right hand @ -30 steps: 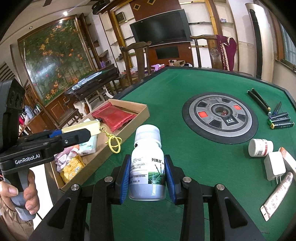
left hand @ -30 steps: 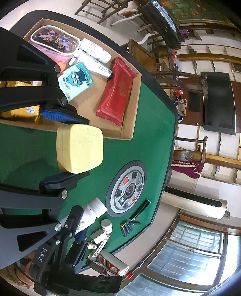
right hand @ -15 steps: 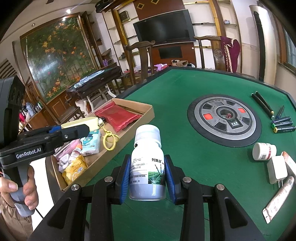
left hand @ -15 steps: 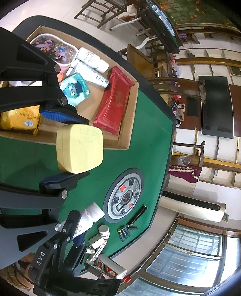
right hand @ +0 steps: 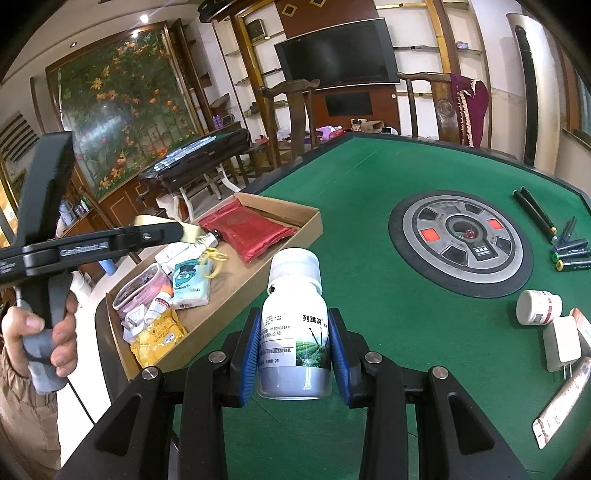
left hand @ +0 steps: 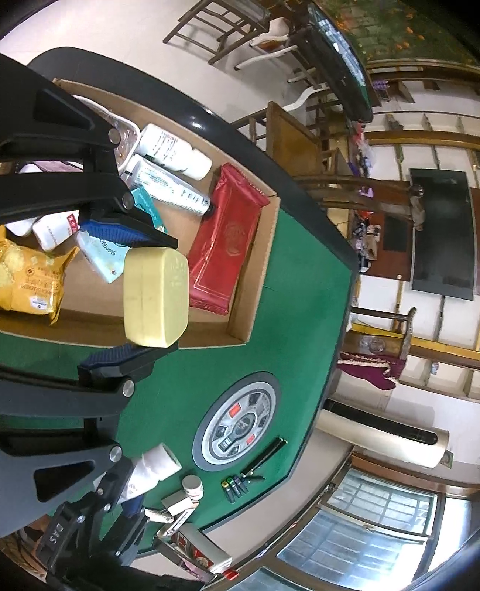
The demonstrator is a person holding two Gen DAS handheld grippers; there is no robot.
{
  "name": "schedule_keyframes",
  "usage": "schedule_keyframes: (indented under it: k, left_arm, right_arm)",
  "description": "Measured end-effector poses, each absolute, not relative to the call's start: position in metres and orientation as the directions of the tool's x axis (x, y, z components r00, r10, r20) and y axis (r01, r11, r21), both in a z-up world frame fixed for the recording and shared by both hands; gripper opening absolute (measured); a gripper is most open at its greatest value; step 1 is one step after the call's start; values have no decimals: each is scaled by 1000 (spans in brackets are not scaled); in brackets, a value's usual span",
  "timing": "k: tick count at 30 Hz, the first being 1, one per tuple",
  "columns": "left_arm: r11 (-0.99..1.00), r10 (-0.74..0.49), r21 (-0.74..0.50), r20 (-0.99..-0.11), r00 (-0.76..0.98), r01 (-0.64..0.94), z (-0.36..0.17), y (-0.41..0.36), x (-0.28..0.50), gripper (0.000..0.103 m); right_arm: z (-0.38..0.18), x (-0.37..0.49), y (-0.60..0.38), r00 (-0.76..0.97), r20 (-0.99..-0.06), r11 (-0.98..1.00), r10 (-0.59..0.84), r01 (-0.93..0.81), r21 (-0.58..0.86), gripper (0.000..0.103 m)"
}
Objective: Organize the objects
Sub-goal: 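Carry the soap box with the left gripper while the right carries the green-label bottle toward the tray, then lower the soap box into the tray and open the left gripper while the right releases the bottle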
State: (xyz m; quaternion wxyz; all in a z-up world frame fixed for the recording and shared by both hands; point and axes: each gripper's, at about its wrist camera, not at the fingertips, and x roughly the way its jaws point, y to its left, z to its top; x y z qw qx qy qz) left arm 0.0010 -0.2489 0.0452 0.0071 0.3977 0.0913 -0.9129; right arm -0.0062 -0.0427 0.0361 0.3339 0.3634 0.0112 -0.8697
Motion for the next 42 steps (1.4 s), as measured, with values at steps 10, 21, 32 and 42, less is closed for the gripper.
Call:
schedule_keyframes:
  k: [10,21,32,42]
  left_arm:
    - [-990,89,-134,-812,-577,36,8,-252,-40,46]
    - [-997,63,-74,-861,-505,0,-22,-239,-47,46]
    - [-998,28,-51,-900,-436,41,-33,-244,-75,47]
    - [-982,87,-155,-876,-475,106,-12,-272,-54,57]
  right_arm:
    - [32,-8,-46,-510,-646,-779,-568,586,223,37]
    - [27,-10,-60,-488,-658,-767,-574,602,222,37]
    - [27,-13,-73,-454,-662,-747,-597,616,251,37]
    - [22,-25,-105,-318,-650,-682,-690,586,437,37]
